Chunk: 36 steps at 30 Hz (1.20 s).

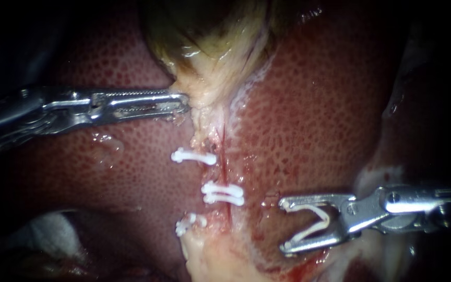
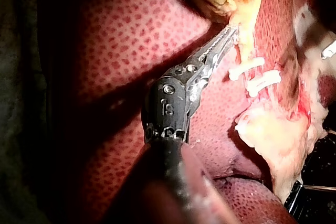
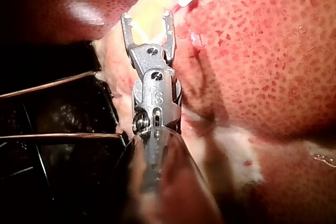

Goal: Clipping third clip right tube

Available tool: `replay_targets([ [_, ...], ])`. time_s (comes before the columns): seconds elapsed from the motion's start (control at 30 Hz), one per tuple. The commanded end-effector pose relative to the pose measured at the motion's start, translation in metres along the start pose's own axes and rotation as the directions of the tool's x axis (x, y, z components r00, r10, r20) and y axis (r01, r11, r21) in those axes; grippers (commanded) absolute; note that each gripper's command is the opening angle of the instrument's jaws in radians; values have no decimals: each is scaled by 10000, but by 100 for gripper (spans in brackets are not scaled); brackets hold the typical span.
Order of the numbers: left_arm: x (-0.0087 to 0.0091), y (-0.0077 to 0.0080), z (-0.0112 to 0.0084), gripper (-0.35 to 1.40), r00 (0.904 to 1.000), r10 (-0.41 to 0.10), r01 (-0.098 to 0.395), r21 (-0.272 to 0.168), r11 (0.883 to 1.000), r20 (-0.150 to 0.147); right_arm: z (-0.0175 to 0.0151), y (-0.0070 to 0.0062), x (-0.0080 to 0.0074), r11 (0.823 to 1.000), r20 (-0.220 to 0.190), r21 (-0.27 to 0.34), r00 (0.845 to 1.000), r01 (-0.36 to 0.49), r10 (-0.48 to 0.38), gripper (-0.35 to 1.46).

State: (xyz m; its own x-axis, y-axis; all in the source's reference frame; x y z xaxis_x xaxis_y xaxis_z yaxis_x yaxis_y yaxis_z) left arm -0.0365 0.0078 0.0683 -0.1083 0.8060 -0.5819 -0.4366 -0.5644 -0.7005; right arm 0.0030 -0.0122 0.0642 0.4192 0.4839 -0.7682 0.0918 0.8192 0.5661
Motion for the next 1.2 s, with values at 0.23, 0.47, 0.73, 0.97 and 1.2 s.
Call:
replay_targets([
  [0.23, 4, -2, -7, -35, 10000, -17, 17, -64, 10000, 23, 0, 0, 0, 10000, 1, 6, 10000, 3, -3, 50],
  [0.47, 27, -11, -41, -35, 9999, -145, 145, 159, 9998, 18, 0, 0, 0, 10000, 1, 7, 10000, 4, -4, 50],
  [0.73, 46, -8, -80, -35, 9991, -330, 337, 268, 9991, -265, 0, 0, 0, 10000, 1, 8, 10000, 4, -4, 50],
  [0.97, 56, -5, -94, -35, 9988, -284, 296, 299, 9991, -396, 1, 0, 0, 10000, 1, 6, 10000, 3, -3, 50],
  [1.2, 56, -5, -95, -35, 9988, -284, 296, 300, 9991, -396, 1, 0, 0, 10000, 0, 7, 10000, 4, -4, 50],
])
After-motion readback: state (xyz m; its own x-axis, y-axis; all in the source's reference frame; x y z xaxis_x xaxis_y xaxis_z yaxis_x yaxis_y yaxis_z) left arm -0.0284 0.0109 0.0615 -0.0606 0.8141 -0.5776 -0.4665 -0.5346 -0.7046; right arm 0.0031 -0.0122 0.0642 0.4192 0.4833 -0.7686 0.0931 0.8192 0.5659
